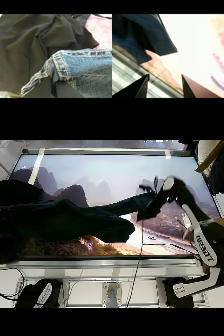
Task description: Fold the clothes and pants, and hang the long-sleeved shirts on hangers.
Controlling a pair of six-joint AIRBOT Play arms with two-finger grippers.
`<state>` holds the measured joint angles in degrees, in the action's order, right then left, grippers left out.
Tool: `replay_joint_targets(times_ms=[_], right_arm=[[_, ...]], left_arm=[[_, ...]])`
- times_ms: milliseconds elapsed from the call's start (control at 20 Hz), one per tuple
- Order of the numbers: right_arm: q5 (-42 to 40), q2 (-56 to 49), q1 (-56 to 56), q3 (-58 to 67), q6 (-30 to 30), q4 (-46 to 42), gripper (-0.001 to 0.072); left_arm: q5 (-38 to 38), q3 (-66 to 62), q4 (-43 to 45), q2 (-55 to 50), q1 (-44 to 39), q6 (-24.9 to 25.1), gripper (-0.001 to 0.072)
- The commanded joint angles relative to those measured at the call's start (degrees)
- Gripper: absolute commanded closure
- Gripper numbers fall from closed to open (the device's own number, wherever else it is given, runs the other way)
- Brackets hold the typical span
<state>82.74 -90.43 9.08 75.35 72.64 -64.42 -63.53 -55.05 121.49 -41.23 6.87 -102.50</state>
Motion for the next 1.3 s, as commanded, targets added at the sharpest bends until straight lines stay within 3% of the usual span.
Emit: replay_joint_targets(times_ms=[0, 450, 650, 900, 1250], right_arm=[[-14.1, 2.2, 2.6, -15.5, -1.4, 6.4, 0.0258], [-28.3, 2.0, 11.8, -16.8, -1.7, 9.3, 0.0258], [-22.1, 2.1, 12.0, -15.5, -1.7, 10.6, 0.0258], [-15.2, 4.5, 12.0, -11.1, -1.5, 4.2, 0.026], [-16.9, 2.1, 12.0, -12.3, -1.5, 3.9, 0.0258]], left_arm=[[-0.7, 0.0, 0.8, 0.0, 0.0, -0.7, 0.0678], [-0.6, 0.0, 0.7, 0.0, 0.0, -0.7, 0.0678], [-0.6, 0.0, 0.0, 0.0, 0.0, -0.6, 0.0678], [-0.6, 0.0, -0.1, 0.0, 0.0, -0.6, 0.0678], [-0.6, 0.0, -1.6, 0.0, 0.0, -0.6, 0.0678]])
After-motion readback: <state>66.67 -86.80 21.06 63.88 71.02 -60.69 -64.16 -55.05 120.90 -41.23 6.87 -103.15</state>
